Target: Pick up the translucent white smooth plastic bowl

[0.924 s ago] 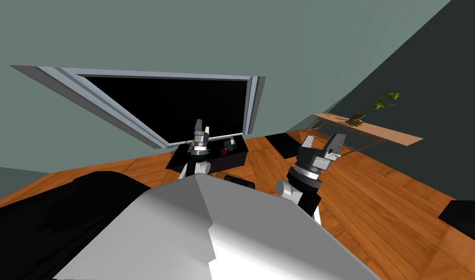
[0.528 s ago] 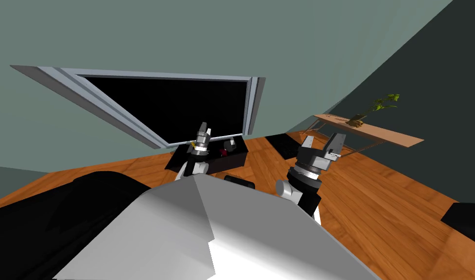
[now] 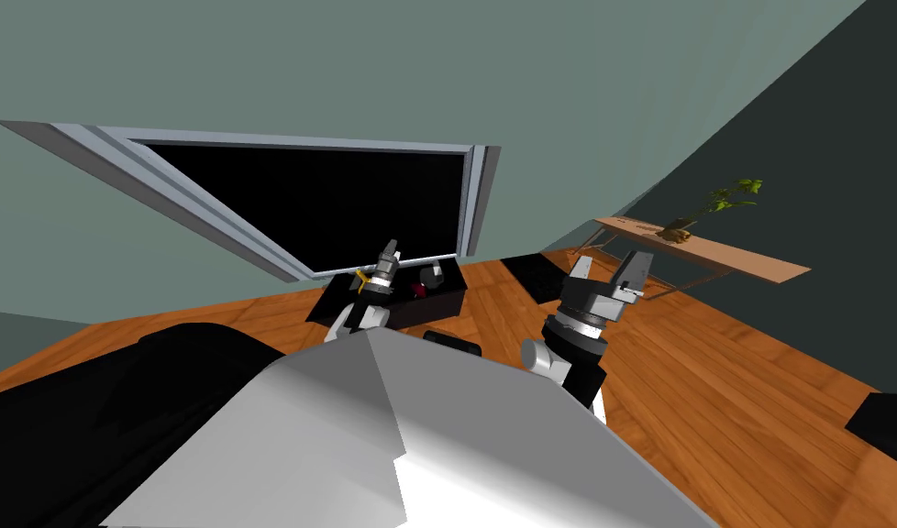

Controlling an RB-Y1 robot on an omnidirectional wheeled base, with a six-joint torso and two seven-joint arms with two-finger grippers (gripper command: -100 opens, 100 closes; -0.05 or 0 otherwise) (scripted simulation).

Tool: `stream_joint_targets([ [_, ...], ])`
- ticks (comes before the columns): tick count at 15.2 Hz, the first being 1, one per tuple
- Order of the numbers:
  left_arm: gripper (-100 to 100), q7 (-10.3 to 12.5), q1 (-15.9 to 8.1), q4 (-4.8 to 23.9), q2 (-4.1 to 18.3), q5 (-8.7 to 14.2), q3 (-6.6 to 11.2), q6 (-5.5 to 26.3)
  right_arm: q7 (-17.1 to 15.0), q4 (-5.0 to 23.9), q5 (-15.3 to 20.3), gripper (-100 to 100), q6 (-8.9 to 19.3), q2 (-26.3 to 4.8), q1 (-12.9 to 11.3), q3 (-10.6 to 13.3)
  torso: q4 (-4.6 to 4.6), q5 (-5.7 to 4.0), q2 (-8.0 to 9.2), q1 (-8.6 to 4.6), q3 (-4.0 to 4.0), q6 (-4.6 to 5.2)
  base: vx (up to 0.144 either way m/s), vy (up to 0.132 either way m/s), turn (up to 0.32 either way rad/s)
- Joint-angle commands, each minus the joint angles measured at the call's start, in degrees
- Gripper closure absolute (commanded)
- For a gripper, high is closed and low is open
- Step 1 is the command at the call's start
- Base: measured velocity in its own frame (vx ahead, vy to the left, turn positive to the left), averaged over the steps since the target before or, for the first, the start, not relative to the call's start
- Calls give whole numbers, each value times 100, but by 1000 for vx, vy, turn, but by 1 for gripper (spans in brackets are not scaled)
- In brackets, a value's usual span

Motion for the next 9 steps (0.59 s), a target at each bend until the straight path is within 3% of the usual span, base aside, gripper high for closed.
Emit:
stream_joint_targets([
  [1,-100,25,-10,214,131,62,54,286,0,0,0,0,0,0,0,0,0,0,0,0,0,0,80,-60,32],
  [9,-100,75,-36,535,293,182,159,1017,0,0,0,0,0,0,0,0,1,0,5,1,3,0,56,-41,17],
])
